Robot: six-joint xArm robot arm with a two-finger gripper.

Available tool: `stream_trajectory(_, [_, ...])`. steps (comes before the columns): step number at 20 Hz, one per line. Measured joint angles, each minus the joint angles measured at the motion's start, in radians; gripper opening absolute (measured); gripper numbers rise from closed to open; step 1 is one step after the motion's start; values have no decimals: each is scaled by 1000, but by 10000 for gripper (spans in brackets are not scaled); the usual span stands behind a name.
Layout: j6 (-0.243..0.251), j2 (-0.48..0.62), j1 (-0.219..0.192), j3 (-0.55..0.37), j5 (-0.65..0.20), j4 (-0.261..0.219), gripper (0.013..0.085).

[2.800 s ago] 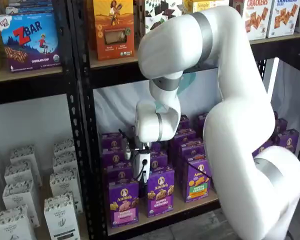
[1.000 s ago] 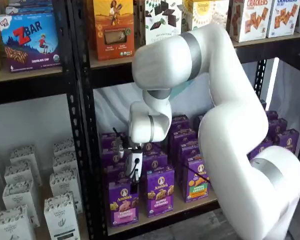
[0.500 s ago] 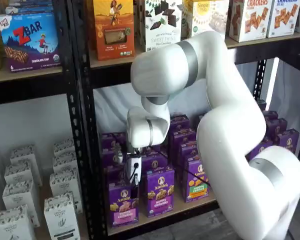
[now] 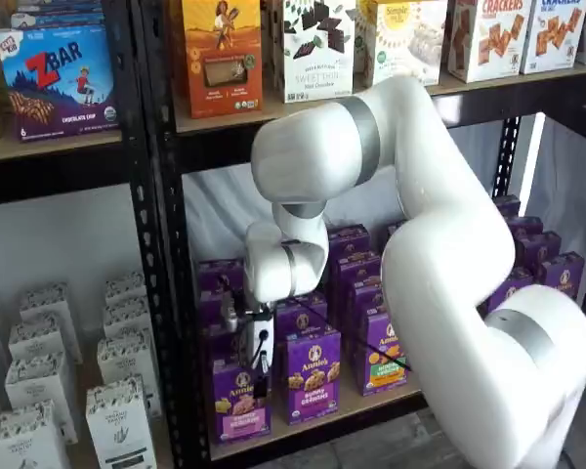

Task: Pick up the purple box with a pink patch in the middle, on the bottom shelf, the first box from the left

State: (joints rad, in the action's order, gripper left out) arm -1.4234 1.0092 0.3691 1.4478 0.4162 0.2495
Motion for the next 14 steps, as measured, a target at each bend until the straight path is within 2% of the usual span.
stream_trajectory(5, [-15,16,0,9,-12,15,850])
stream_trajectory(6, [-23,19,0,11,-13,23,810])
stream_trajectory(7, [-28,21,-1,14,-9,28,810])
stream_trajectory(8, [-32,22,-1,17,-5,32,770])
stream_trajectory(11, [-31,25,-3,23,4,31,730])
stream_trajectory(13, [-29,26,-3,24,7,28,650])
stream_trajectory(14, [-28,26,-3,24,7,27,650])
